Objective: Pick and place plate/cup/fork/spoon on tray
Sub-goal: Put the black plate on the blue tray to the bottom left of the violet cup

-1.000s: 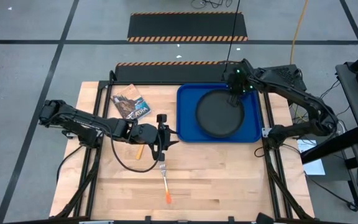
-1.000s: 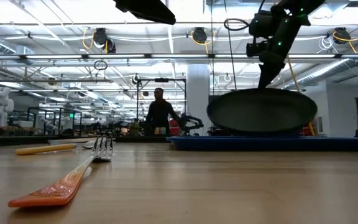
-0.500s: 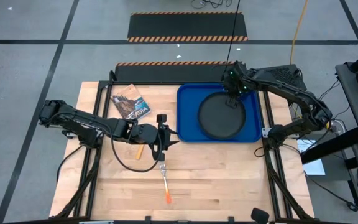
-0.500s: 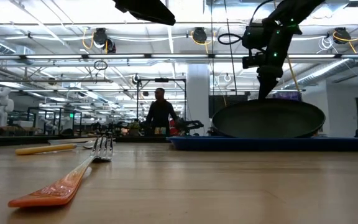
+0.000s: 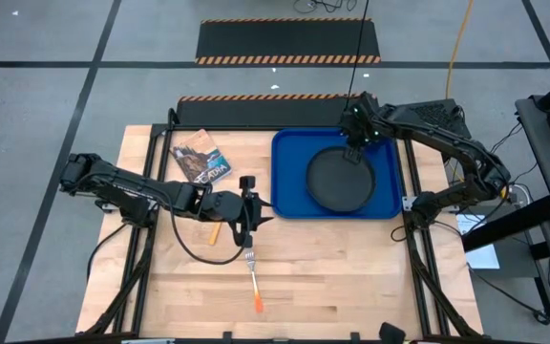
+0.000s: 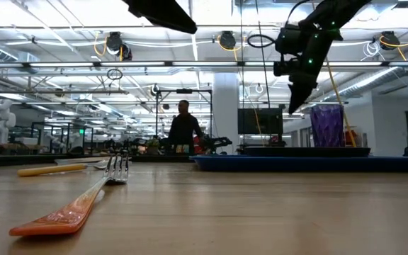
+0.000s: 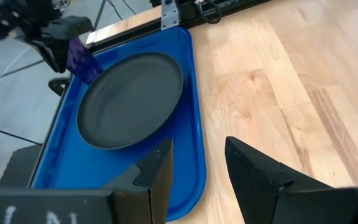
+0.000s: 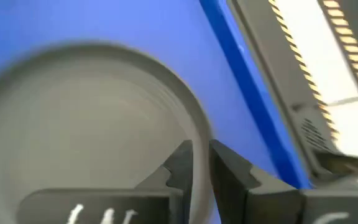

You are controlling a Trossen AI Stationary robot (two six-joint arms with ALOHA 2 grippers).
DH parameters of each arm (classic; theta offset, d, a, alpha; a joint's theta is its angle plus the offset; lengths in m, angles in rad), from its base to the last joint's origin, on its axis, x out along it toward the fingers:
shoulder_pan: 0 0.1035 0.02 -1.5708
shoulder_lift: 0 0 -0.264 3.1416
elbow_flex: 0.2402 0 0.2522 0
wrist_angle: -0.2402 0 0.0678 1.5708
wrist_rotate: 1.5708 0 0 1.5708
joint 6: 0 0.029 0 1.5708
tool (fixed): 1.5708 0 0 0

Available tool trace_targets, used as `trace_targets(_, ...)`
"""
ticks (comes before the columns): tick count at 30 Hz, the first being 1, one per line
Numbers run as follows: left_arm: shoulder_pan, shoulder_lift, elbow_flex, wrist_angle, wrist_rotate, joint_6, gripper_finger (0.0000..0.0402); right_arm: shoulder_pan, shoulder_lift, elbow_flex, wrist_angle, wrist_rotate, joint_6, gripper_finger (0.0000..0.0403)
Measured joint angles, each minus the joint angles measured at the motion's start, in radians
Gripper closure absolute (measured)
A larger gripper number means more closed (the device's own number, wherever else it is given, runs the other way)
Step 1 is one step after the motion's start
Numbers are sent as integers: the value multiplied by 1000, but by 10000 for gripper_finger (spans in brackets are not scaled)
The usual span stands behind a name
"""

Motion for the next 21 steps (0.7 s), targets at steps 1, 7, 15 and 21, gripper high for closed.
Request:
trace_targets(1, 0, 0, 0, -2, 0, 0, 252, 15, 0, 0, 8, -15, 24, 355)
trace_targets(7, 0, 0, 0, -6, 0, -1, 252, 161, -1, -32, 56, -14, 100, 355)
trace_targets(15, 0, 0, 0, -5, 0, -17, 252, 304, 0, -181, 144, -9, 164, 397)
trace_targets(21, 0, 0, 0, -8, 0, -20, 252, 333, 0, -352, 248, 21, 239, 398)
